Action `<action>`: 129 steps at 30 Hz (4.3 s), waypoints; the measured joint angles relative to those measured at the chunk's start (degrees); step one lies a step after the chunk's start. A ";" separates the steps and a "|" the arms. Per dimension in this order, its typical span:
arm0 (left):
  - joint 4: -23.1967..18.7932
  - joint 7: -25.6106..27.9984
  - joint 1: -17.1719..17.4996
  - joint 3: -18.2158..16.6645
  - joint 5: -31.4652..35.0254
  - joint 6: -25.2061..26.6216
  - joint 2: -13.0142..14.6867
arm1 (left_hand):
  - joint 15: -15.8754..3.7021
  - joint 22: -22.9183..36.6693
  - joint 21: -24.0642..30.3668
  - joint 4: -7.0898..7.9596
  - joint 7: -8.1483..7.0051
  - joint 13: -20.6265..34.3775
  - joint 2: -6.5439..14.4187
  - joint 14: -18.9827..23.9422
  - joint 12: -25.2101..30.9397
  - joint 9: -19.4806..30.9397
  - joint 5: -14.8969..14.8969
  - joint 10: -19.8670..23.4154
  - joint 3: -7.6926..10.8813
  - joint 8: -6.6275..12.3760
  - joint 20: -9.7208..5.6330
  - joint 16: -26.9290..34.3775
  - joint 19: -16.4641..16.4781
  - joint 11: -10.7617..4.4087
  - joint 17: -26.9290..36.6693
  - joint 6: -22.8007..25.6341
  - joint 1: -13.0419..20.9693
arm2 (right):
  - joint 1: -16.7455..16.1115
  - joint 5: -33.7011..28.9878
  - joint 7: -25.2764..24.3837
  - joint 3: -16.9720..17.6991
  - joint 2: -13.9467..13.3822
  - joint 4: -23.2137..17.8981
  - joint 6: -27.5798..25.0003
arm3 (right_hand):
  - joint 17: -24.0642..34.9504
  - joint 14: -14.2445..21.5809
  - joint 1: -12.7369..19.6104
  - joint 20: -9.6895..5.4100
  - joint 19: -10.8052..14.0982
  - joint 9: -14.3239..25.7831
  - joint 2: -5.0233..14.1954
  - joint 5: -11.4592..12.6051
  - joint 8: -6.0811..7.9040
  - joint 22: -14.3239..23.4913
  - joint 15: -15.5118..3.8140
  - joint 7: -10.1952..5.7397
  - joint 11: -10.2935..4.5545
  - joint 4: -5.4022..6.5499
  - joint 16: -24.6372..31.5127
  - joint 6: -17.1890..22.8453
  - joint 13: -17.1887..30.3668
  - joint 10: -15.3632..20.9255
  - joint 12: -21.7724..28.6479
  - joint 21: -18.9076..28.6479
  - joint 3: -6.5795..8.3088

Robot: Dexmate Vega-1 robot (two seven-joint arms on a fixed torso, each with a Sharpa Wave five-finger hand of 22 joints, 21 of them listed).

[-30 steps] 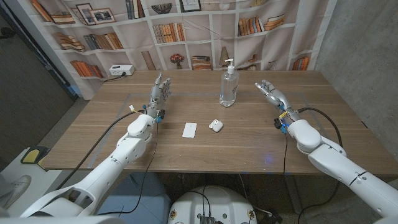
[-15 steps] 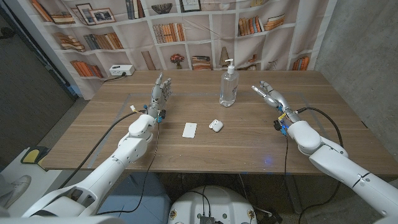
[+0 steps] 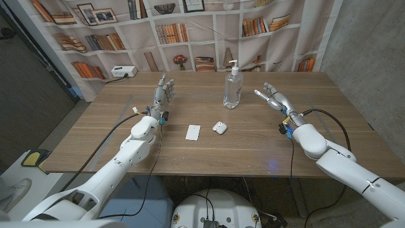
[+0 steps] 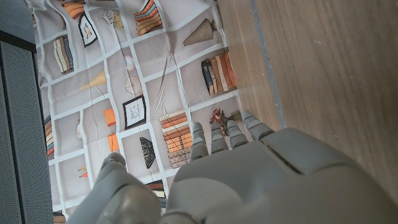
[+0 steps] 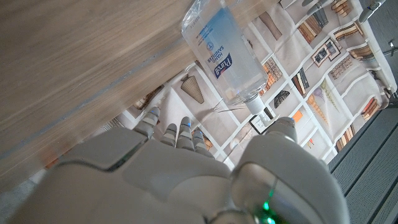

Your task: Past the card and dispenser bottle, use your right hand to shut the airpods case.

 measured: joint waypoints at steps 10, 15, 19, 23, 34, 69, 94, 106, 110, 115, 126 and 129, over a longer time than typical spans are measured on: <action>-0.01 -0.09 -0.38 0.14 0.09 0.32 -0.01 | 0.00 0.00 0.00 -0.16 0.00 0.00 0.00 0.00 0.00 0.00 0.00 0.00 -0.16 0.00 0.00 0.00 0.00 0.00 0.00 0.00 0.00 | -0.41 -2.74 -0.17 -0.09 -0.98 -1.90 -1.65 | 0.00 0.00 0.61 0.00 0.00 0.00 0.01 0.01 0.05 0.00 0.00 -0.13 -0.26 -0.34 0.00 -0.51 0.24 0.26 0.00 0.00 0.33; 0.00 -0.17 -0.47 0.17 0.13 0.39 -0.04 | 0.00 0.00 0.00 -0.16 0.00 0.00 0.00 0.00 0.00 0.00 0.00 0.22 -0.16 0.00 0.00 0.00 0.00 -0.22 0.00 0.00 0.00 | -0.43 -3.78 0.08 -0.45 -1.43 -2.70 -2.31 | 0.00 0.00 1.20 0.00 0.00 0.00 0.15 -0.22 0.50 0.00 0.00 -2.02 -0.82 -0.72 0.28 0.58 0.24 0.82 0.00 0.00 0.40; 0.20 -0.29 -0.60 0.19 0.13 0.39 -0.17 | 0.00 0.00 0.00 -0.16 0.00 0.00 0.00 0.00 0.00 0.00 0.00 0.21 -0.16 0.00 0.00 0.00 0.00 -0.22 0.00 0.00 0.00 | -0.43 -4.51 0.32 -0.67 -1.64 -3.13 -2.87 | 0.00 0.00 1.50 0.00 0.00 0.00 0.45 -0.21 0.50 0.00 0.00 -2.52 -1.13 -0.95 0.44 0.44 0.24 1.13 0.00 0.00 0.63; 0.72 -0.43 -0.78 0.24 0.14 0.35 -0.41 | 0.00 0.00 0.00 -0.16 0.00 0.00 0.00 0.00 0.00 0.00 0.00 0.21 -0.16 0.00 0.00 0.00 0.00 -0.22 0.00 0.00 0.00 | -0.42 -5.26 0.60 -0.81 -1.98 -3.78 -3.52 | 0.00 0.00 1.50 0.00 0.00 0.00 0.45 -0.21 0.50 0.00 0.00 -2.52 -1.13 -0.95 0.44 0.44 0.24 1.13 0.00 0.00 0.63; 1.64 -0.71 -1.18 0.42 0.13 -0.37 -0.98 | 0.00 0.00 0.00 -0.17 0.00 0.00 0.00 0.00 0.00 0.00 0.00 0.21 -0.17 -0.31 0.00 0.00 0.00 -0.21 0.00 0.00 0.00 | -0.43 -7.37 1.21 -1.36 -2.93 -5.68 -5.25 | 0.00 0.00 1.73 0.00 0.00 0.00 0.22 -0.20 0.50 0.00 0.00 -2.51 -1.13 -1.18 0.44 0.45 0.23 1.13 0.00 0.00 0.87; 3.36 -1.23 -2.29 0.90 0.37 -0.76 -1.84 | 0.00 0.00 0.00 -0.09 0.31 0.00 0.22 0.00 0.00 0.00 0.00 0.41 -0.55 -0.30 0.00 0.00 -0.01 0.00 0.00 0.31 0.22 | 0.03 -13.35 2.04 -3.94 -3.78 -9.26 -9.22 | -0.14 -0.30 3.32 -0.21 0.21 0.00 0.75 -0.42 0.50 0.00 -0.31 -2.70 -1.80 -1.82 0.72 0.03 0.52 2.76 0.44 0.00 1.51; 3.06 -1.37 -2.48 0.91 0.47 -0.69 -1.57 | 0.31 0.00 0.00 -0.33 0.31 0.30 0.21 0.31 0.00 0.00 0.00 0.41 -0.78 -0.30 0.01 0.00 -0.01 0.00 0.00 0.31 0.22 | 0.82 -15.66 3.24 -5.93 -3.15 -10.45 -9.69 | -0.13 -0.30 4.21 -0.08 0.52 0.00 0.75 -0.64 0.50 0.00 -0.30 -2.69 -1.87 -2.29 0.89 0.03 0.52 4.73 1.33 0.00 1.98; 2.71 -1.32 -2.38 0.91 0.47 -0.40 -1.55 | 0.31 0.00 0.00 -0.33 0.10 0.29 0.21 0.30 0.00 0.00 0.00 0.41 -0.78 -0.30 -0.21 0.00 -0.22 0.00 0.00 0.51 0.21 | -0.10 -17.59 2.94 -6.29 -3.53 -12.09 -11.41 | -0.13 -0.09 4.21 0.23 0.83 0.00 0.75 -0.64 0.50 0.00 -0.10 -2.69 -1.74 -2.28 0.89 0.04 0.52 5.22 1.33 0.00 1.98; 2.53 -1.27 -2.18 0.93 0.43 -0.37 -1.56 | 0.30 0.00 0.00 -0.32 0.10 0.29 0.21 0.30 0.00 0.00 0.00 0.41 -0.78 -0.30 -0.21 0.00 -0.22 0.00 0.00 0.51 0.21 | -0.42 -18.35 2.81 -6.39 -3.74 -12.84 -12.19 | -0.12 -0.09 4.21 0.23 0.84 0.00 0.75 -0.64 0.50 0.00 -0.10 -2.69 -1.74 -2.28 0.89 0.04 0.52 5.22 1.33 0.00 1.98; 2.35 -1.24 -1.97 0.95 0.42 -0.37 -1.56 | 0.30 0.00 0.00 -0.32 0.10 0.29 0.45 0.30 0.00 0.00 0.00 0.41 -0.78 -0.30 -0.21 0.00 -0.22 0.00 0.00 0.51 0.45 | -0.76 -19.45 2.64 -6.51 -3.98 -13.79 -13.49 | -0.12 0.15 4.52 0.23 1.26 0.00 0.44 -0.85 0.50 0.00 0.09 -2.70 -1.80 -2.28 1.27 -0.59 0.67 5.89 1.33 0.39 1.97; 1.87 -1.19 -1.47 0.96 0.34 -0.45 -1.49 | 0.30 0.00 0.00 -0.32 0.10 0.28 0.45 0.30 0.00 0.00 0.00 0.41 -0.78 -0.30 -0.20 0.00 -0.22 0.00 0.00 0.51 0.45 | -1.23 -22.58 2.51 -7.48 -4.06 -16.57 -17.81 | 0.02 1.14 4.52 0.74 1.97 0.00 0.44 -0.85 0.50 0.00 -0.09 -2.70 -1.87 -2.28 1.64 -0.58 0.81 7.40 1.88 0.63 1.97; 1.66 -1.19 -1.36 0.96 0.33 -0.64 -1.42 | 0.30 0.00 0.00 -0.32 0.10 0.28 0.45 0.30 0.00 0.00 0.00 0.52 -0.78 -0.30 -0.20 0.00 -0.22 0.11 0.00 0.51 0.45 | -1.31 -23.51 2.54 -7.82 -4.06 -17.43 -19.07 | 0.02 1.54 4.52 0.94 2.18 0.00 0.44 -0.85 0.50 0.00 0.01 -2.70 -2.05 -2.28 1.74 -0.58 0.81 7.58 1.88 0.63 1.97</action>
